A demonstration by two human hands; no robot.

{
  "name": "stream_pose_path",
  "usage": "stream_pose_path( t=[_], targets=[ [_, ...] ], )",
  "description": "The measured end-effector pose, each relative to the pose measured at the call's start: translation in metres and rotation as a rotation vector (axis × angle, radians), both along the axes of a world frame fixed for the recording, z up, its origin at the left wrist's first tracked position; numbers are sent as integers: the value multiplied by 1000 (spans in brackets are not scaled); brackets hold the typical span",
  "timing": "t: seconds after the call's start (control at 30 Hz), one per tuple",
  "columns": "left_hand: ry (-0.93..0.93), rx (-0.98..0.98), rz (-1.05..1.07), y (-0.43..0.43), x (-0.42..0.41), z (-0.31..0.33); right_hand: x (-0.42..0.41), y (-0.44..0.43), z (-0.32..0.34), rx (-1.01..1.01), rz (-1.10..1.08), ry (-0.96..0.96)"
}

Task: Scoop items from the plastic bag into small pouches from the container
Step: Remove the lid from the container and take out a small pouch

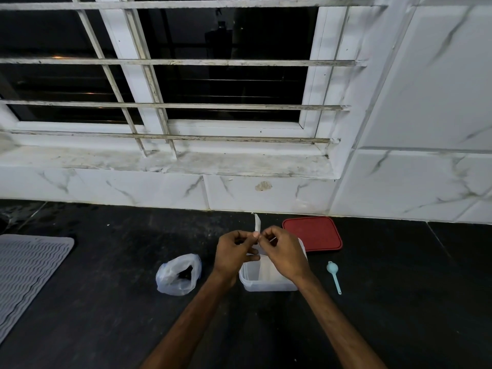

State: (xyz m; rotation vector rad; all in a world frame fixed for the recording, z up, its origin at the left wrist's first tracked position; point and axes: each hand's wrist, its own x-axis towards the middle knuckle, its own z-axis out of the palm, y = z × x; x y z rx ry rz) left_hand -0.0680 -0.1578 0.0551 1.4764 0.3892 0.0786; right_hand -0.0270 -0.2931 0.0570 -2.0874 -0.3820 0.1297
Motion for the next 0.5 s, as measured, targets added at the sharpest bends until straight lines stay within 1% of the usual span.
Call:
stream_pose_path(
  t=[0.17,0.23,0.3,0.4,0.5],
  targets=[
    [-15,162,14,2,2,1,-1,2,1,-11,19,-7],
    [-5,321,15,6,2,0,0,0,-1,-48,-7,-6],
    [19,521,53,10,1,-2,4,-3,-2,-86,-87,-15],
    [52,666,99,9,1,0,5,-3,-1,-169,-167,-52],
    [24,767,20,5,3,-1,2,1,2,-209,-144,-65]
  ],
)
